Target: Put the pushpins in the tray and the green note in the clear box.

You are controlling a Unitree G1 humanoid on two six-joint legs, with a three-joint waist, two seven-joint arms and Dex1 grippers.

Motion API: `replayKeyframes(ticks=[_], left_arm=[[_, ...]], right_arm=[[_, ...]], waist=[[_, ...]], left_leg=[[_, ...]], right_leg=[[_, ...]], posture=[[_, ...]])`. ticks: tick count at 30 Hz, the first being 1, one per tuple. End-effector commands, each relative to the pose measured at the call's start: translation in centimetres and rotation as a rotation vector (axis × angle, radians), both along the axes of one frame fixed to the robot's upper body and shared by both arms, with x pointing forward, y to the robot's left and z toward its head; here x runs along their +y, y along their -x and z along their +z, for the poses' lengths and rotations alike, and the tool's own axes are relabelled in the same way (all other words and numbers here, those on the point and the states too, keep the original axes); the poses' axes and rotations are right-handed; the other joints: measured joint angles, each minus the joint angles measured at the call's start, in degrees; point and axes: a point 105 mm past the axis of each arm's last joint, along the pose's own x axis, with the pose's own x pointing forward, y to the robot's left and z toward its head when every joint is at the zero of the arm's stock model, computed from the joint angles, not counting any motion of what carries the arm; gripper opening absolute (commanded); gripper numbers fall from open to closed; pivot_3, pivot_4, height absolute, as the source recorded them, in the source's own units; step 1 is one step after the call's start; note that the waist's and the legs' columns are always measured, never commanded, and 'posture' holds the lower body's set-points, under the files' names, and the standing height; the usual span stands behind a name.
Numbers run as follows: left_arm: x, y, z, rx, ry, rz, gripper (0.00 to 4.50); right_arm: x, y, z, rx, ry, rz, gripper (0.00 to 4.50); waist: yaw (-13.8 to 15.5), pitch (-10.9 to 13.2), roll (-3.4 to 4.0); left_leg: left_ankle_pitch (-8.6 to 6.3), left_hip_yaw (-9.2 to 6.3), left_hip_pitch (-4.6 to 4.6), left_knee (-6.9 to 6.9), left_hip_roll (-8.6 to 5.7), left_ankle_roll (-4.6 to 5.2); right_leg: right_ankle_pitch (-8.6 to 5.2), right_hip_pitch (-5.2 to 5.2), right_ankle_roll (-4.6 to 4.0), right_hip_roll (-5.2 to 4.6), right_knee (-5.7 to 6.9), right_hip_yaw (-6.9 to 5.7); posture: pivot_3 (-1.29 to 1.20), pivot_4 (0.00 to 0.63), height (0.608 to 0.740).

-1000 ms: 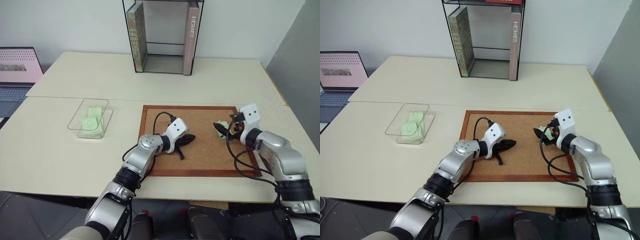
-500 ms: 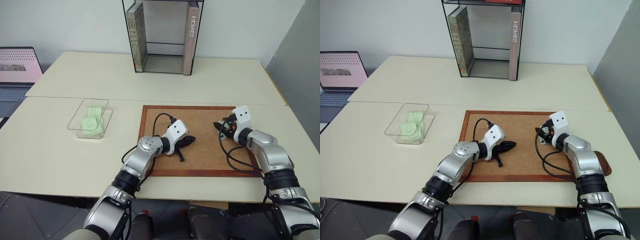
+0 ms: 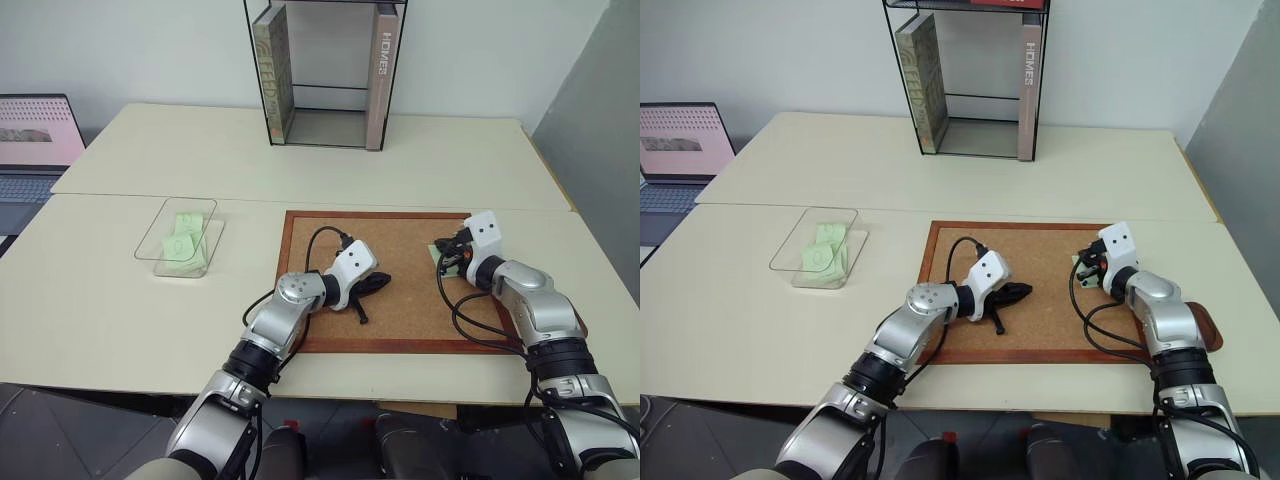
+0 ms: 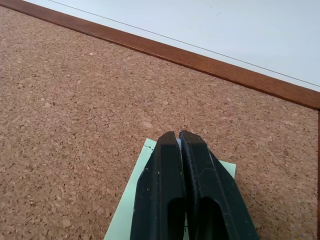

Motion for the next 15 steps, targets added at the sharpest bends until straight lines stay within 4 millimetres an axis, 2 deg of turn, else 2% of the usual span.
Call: replayKeyframes(ticks=[1, 10, 15], left_arm=[[-0.1, 0.2, -1.1, 0.022, -0.064, -0.013, 0.0], [-0.1, 0.1, -1.6, 0.033, -0.088, -0.007, 0.0], [-0.3, 0.4, -1.7, 0.036, -0.088, -0.015, 0.0]], right_arm=[[0.8, 0.2, 4.5, -0.155, -0.027, 0.025, 0.03], [1.0, 1.4, 6.5, -0.211, -0.023, 0.001, 0.03], [-1.1, 3.2, 8.6, -0.267, 0.0, -0.075, 0.03]], waist=[[0.0, 0.0, 0.01], [-0.4, 0.0, 0.02], [0.0, 0.0, 0.05]], left_leg=[[0.0, 0.0, -0.01, 0.0, 0.0, 0.0], [0.0, -0.07, 0.09, 0.03, -0.01, 0.0], [0.0, -0.1, 0.06, 0.03, -0.03, 0.0]], right_leg=[[0.0, 0.0, 0.0, 0.0, 0.0, 0.0], [0.01, 0.14, 0.02, 0.0, 0.0, -0.04], [0.01, 0.13, 0.02, -0.01, -0.01, -0.06]], posture=[[0.0, 0.15, 0.74], [0.0, 0.15, 0.74], [0.0, 0.15, 0.74]])
